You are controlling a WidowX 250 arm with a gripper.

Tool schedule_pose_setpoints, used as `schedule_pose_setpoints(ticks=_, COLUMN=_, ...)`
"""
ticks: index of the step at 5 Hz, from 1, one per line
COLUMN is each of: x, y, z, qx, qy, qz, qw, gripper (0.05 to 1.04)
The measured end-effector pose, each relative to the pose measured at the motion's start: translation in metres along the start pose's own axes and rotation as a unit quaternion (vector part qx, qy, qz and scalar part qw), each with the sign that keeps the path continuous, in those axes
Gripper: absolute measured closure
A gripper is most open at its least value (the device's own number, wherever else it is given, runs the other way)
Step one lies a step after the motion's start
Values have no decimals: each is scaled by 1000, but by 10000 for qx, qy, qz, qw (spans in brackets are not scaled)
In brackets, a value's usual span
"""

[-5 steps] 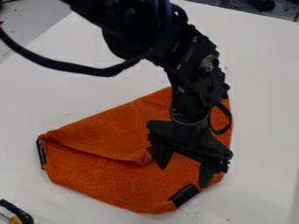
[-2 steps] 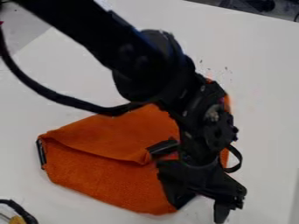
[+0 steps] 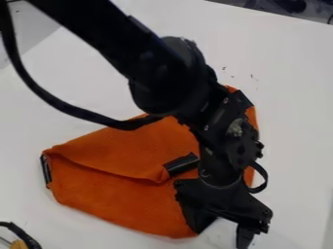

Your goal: Fold the cloth from bottom right to top left

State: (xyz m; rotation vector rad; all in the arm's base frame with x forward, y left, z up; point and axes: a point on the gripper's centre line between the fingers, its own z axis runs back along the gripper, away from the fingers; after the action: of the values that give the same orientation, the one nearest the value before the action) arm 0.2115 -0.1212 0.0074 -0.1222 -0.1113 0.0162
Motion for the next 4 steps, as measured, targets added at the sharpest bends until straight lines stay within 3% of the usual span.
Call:
schedule_pose_setpoints(ticks=1, x=4, y=6, z=-1, qx=103, qy=9, qz=-87, qw=9999, gripper=205)
schedule_pose_setpoints(ticks=2, x=7, y=15, z=-2, qx=347, qy=45, qz=-93, qw=9993, gripper=492)
schedule_pose_setpoints(ticks=3, x=12, y=20, z=-2, qx=611, qy=242, qz=-6, qw=9978, gripper=768)
schedule_pose_setpoints(ticks=4, x=18, y=22, z=-3, qx=803, qy=274, qz=119, qw=9963, gripper=939)
